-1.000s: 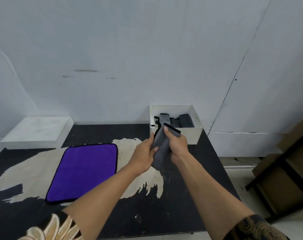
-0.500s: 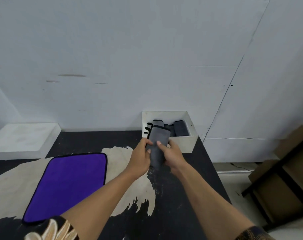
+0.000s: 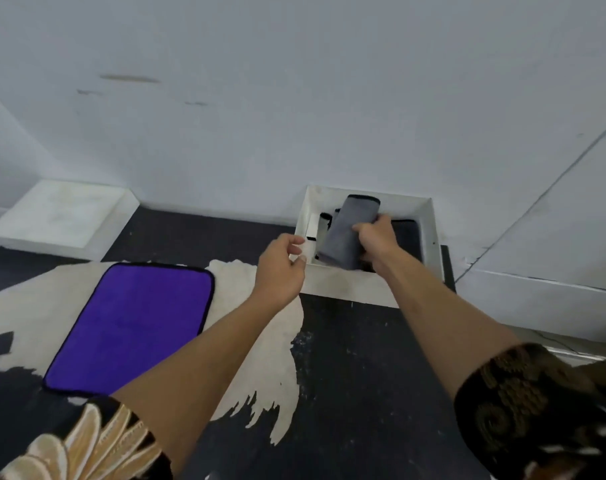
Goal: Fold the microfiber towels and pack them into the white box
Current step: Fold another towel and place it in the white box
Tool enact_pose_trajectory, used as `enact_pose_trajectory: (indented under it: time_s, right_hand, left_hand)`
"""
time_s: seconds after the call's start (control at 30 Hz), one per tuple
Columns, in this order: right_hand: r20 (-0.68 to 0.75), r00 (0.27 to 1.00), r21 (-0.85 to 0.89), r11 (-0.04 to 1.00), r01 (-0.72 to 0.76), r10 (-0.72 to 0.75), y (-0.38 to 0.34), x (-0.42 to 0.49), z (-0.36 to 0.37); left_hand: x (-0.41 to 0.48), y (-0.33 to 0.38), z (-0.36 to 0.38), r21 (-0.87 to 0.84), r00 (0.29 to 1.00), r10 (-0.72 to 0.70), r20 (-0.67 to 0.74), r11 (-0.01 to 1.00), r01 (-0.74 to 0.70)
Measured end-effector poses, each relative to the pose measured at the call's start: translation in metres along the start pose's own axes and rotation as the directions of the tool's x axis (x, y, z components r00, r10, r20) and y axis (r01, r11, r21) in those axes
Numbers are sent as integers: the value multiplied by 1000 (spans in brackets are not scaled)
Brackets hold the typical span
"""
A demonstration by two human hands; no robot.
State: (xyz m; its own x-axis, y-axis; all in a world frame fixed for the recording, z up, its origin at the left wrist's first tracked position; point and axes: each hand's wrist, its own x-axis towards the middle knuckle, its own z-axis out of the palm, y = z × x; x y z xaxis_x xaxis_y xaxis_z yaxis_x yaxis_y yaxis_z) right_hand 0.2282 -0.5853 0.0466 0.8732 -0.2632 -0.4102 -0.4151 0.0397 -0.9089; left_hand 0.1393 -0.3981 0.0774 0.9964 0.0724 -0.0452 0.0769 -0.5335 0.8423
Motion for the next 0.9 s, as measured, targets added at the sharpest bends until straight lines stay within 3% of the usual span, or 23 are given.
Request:
enact_pose_trajectory:
  time_s: [0.13, 0.23, 0.37, 0.6, 0.73, 0.83, 0.9]
  right_hand:
    - [124, 992, -1, 1000, -11, 11, -4, 46, 31]
    - [164, 985, -275, 961, -13, 61, 10, 67, 43]
    - [150, 985, -578, 816, 14, 89, 29, 82, 45]
    - [191, 979, -438, 899, 17, 75, 7, 90, 55]
    - [93, 994, -726, 680, 101, -49, 17, 81, 55]
    - [19, 978, -826, 547, 133, -208, 21, 70, 56]
    - [41, 961, -864, 474, 171, -272, 21, 63, 55]
  left_hand:
    - [14, -11, 0, 30, 997, -34, -65, 999, 36]
    - [15, -25, -2, 84, 993, -73, -98, 993, 81]
    - [17, -39, -6, 121, 984, -120, -130, 983, 135]
    - [19, -46, -4, 135, 977, -165, -135, 974, 183]
    - [19, -45, 0, 152, 982, -156, -102, 973, 171]
    - [17, -45, -3, 173, 984, -160, -80, 970, 172]
    - [17, -47, -8, 182, 985, -158, -74, 969, 169]
